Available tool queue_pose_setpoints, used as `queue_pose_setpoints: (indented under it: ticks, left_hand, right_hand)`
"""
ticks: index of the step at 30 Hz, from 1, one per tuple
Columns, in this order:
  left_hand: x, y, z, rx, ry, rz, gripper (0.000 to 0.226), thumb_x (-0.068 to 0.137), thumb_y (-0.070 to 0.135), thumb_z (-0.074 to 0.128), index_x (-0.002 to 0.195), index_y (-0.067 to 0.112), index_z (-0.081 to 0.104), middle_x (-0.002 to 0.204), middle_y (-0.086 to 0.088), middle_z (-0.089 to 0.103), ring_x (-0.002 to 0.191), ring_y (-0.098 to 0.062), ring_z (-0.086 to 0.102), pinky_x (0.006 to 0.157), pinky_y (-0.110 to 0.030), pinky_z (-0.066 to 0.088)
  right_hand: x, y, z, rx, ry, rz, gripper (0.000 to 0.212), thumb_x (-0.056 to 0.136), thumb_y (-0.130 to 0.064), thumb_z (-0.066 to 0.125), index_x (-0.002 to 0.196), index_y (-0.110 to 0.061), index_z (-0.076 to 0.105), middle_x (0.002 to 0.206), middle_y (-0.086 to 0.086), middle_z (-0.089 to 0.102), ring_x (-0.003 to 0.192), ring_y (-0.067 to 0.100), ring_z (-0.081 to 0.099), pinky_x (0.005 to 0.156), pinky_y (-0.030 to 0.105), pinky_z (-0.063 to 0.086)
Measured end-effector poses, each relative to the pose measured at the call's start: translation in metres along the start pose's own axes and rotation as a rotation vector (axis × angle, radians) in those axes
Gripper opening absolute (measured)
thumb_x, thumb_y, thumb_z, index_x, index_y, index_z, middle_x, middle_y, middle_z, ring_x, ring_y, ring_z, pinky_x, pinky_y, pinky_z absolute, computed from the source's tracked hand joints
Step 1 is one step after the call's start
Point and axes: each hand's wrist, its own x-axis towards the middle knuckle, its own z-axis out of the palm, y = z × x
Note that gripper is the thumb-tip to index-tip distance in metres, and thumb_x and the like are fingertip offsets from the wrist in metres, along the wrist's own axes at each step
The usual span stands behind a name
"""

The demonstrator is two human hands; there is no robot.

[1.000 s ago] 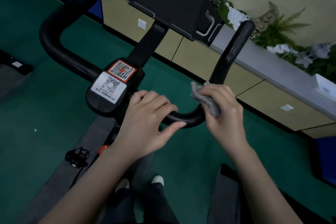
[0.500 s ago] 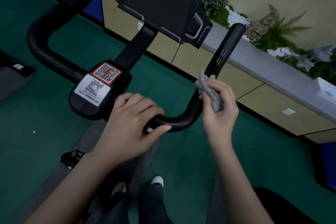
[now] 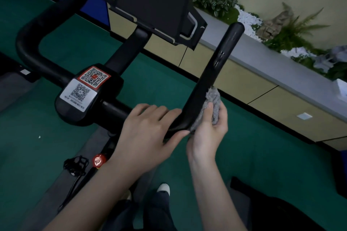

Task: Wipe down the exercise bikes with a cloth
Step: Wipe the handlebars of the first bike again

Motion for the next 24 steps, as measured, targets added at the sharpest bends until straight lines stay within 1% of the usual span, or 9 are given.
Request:
queue_pose_setpoints:
  ticks: [5, 8, 10, 12, 14, 17, 19, 21, 24]
  left_hand:
    - [-0.002, 0.000, 0.003, -0.012, 0.041, 0.010, 0.041, 0.089, 0.049, 0.053, 0.110, 0.017, 0.067, 0.081, 0.004, 0.066, 0.073, -0.020, 0.062, 0.071, -0.035, 0.046]
    - [-0.001, 0.002, 0.003, -0.021, 0.048, 0.001, 0.038, 0.088, 0.048, 0.056, 0.109, 0.018, 0.067, 0.080, 0.005, 0.065, 0.072, -0.019, 0.062, 0.068, -0.034, 0.044]
    - [-0.001, 0.003, 0.003, -0.023, 0.058, -0.005, 0.037, 0.086, 0.046, 0.058, 0.108, 0.018, 0.068, 0.079, 0.005, 0.065, 0.071, -0.019, 0.062, 0.066, -0.035, 0.044]
    - [-0.001, 0.003, 0.003, -0.025, 0.067, -0.012, 0.036, 0.086, 0.046, 0.059, 0.108, 0.019, 0.068, 0.079, 0.005, 0.065, 0.071, -0.020, 0.062, 0.066, -0.035, 0.043]
    - [-0.002, 0.004, 0.004, -0.021, 0.070, -0.020, 0.035, 0.086, 0.046, 0.059, 0.108, 0.020, 0.068, 0.080, 0.006, 0.065, 0.072, -0.019, 0.062, 0.066, -0.035, 0.042]
    - [-0.001, 0.003, 0.005, -0.011, 0.075, -0.021, 0.036, 0.086, 0.047, 0.059, 0.108, 0.020, 0.068, 0.079, 0.006, 0.064, 0.071, -0.019, 0.062, 0.066, -0.034, 0.040]
    - [-0.002, 0.003, 0.006, -0.012, 0.085, -0.017, 0.035, 0.086, 0.047, 0.059, 0.108, 0.020, 0.068, 0.078, 0.007, 0.063, 0.071, -0.018, 0.061, 0.066, -0.033, 0.039]
    - [-0.002, 0.003, 0.006, -0.019, 0.094, -0.016, 0.036, 0.086, 0.047, 0.058, 0.108, 0.020, 0.068, 0.078, 0.007, 0.063, 0.071, -0.018, 0.061, 0.066, -0.033, 0.039]
    - [-0.002, 0.003, 0.007, -0.025, 0.105, -0.017, 0.037, 0.087, 0.048, 0.057, 0.108, 0.020, 0.068, 0.077, 0.006, 0.063, 0.070, -0.018, 0.061, 0.066, -0.034, 0.039]
  right_hand:
    - [-0.012, 0.005, -0.009, 0.069, -0.055, 0.078, 0.016, 0.098, -0.011, 0.049, 0.108, -0.011, 0.061, 0.100, 0.008, 0.067, 0.093, 0.019, 0.062, 0.092, 0.040, 0.049]
    - [0.004, 0.001, -0.003, 0.133, -0.074, 0.146, 0.019, 0.099, -0.009, 0.046, 0.115, -0.005, 0.056, 0.103, 0.010, 0.064, 0.094, 0.018, 0.061, 0.092, 0.036, 0.050]
    - [0.009, 0.001, -0.001, 0.156, -0.087, 0.178, 0.017, 0.099, -0.009, 0.046, 0.114, -0.005, 0.054, 0.105, 0.014, 0.062, 0.097, 0.023, 0.060, 0.094, 0.040, 0.049]
    - [0.004, 0.004, -0.005, 0.168, -0.110, 0.209, 0.012, 0.099, -0.010, 0.047, 0.108, -0.008, 0.055, 0.108, 0.019, 0.063, 0.100, 0.029, 0.060, 0.096, 0.043, 0.049]
    - [-0.003, 0.007, -0.011, 0.172, -0.147, 0.238, 0.011, 0.098, -0.010, 0.047, 0.104, -0.011, 0.057, 0.114, 0.028, 0.061, 0.104, 0.037, 0.059, 0.099, 0.048, 0.047]
    - [0.005, 0.006, -0.013, 0.185, -0.184, 0.265, 0.015, 0.099, -0.008, 0.046, 0.110, -0.009, 0.055, 0.121, 0.034, 0.056, 0.114, 0.047, 0.054, 0.102, 0.053, 0.044]
    - [0.013, 0.003, -0.009, 0.205, -0.187, 0.272, 0.016, 0.098, -0.007, 0.046, 0.112, -0.008, 0.053, 0.118, 0.029, 0.059, 0.111, 0.044, 0.057, 0.098, 0.048, 0.048]
    - [0.014, 0.003, -0.009, 0.225, -0.200, 0.288, 0.016, 0.098, -0.008, 0.046, 0.112, -0.009, 0.054, 0.113, 0.023, 0.062, 0.105, 0.035, 0.061, 0.091, 0.040, 0.054]
    - [0.006, 0.006, -0.017, 0.237, -0.253, 0.327, 0.016, 0.098, -0.007, 0.046, 0.110, -0.007, 0.056, 0.112, 0.023, 0.063, 0.101, 0.028, 0.064, 0.082, 0.031, 0.056]
